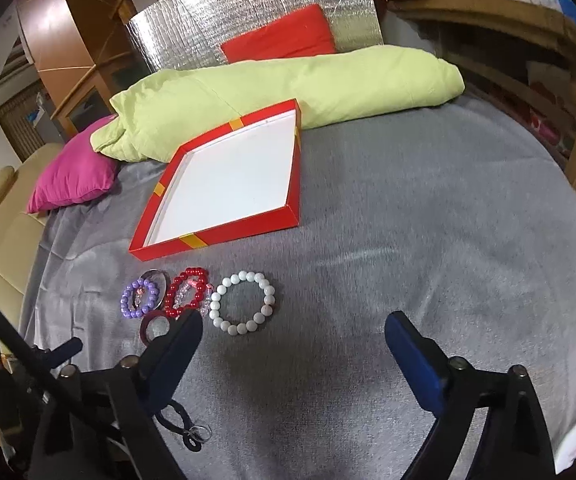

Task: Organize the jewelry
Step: 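Grasp the white bead bracelet with the right tool while the left tool grasps the black hair tie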

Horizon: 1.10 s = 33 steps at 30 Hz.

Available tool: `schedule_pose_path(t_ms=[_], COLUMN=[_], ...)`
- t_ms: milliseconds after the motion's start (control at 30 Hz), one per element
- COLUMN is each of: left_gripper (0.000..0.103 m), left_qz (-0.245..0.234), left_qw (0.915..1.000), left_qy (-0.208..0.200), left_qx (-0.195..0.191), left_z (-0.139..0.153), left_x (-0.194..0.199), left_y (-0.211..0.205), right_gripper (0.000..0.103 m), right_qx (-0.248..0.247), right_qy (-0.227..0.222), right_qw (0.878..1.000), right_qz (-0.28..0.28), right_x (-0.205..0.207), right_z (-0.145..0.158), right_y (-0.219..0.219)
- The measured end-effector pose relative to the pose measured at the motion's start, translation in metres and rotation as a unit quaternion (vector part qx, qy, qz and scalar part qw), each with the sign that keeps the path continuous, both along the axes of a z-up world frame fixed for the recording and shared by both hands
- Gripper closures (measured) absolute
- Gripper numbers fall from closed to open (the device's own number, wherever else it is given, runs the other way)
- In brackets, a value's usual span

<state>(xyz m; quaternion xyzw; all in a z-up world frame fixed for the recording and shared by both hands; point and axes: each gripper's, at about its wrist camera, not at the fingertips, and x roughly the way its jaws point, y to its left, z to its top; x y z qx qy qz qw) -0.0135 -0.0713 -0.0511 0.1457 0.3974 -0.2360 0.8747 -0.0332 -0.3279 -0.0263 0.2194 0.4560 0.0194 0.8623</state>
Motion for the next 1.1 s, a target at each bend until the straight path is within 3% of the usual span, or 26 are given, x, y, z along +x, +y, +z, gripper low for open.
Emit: schedule_pose_path(t_ms=[67, 133, 400, 500, 600, 667, 867, 900, 933, 1100], left_gripper=[0.004, 0.015, 0.044, 0.057, 0.062, 0.067, 0.093, 0.094, 0.095, 0.097], left_qz=[-0.024, -0.039, -0.066, -0.073, -0.072, -0.074, -0.082, -0.084, -0.084, -0.084], left_qw=[0.9997, 0.9991, 0.9957, 0.9944, 0.9935, 0.9936, 0.9921, 0.9918, 0.9918, 0.9921], left_qy=[0.008, 0.019, 0.066, 0.077, 0.087, 0.085, 0.094, 0.095, 0.094, 0.087], left_qx=[0.0, 0.0, 0.002, 0.008, 0.011, 0.009, -0.01, -0.013, -0.015, -0.031], left_z=[-0.003, -0.005, -0.021, -0.028, -0.033, -0.033, -0.035, -0.034, -0.034, -0.024], left_x=[-0.004, -0.006, -0.004, -0.002, 0.0, -0.001, -0.002, -0.002, -0.002, -0.001], left_y=[-0.006, -0.009, -0.022, -0.027, -0.029, -0.03, -0.031, -0.031, -0.03, -0.024], right_gripper=[0.014, 0.018, 0.041, 0.044, 0.048, 0.05, 0.078, 0.089, 0.093, 0.093], right_qx=[0.0, -0.001, 0.016, 0.017, 0.015, 0.001, -0.063, -0.08, -0.09, -0.079], right_qy=[0.0, 0.001, 0.014, 0.024, 0.033, 0.042, 0.074, 0.068, 0.066, 0.046], right_qw=[1.0, 1.0, 1.0, 0.999, 0.998, 0.997, 0.991, 0.991, 0.99, 0.993], right_qz=[0.001, 0.002, 0.022, 0.035, 0.049, 0.059, 0.086, 0.088, 0.09, 0.076], right_x=[0.0, 0.001, 0.008, 0.018, 0.032, 0.042, 0.073, 0.074, 0.074, 0.062], right_z=[-0.001, -0.001, -0.013, -0.021, -0.028, -0.034, -0.058, -0.057, -0.056, -0.052], right_y=[0.001, 0.001, 0.009, 0.018, 0.028, 0.036, 0.06, 0.063, 0.066, 0.062])
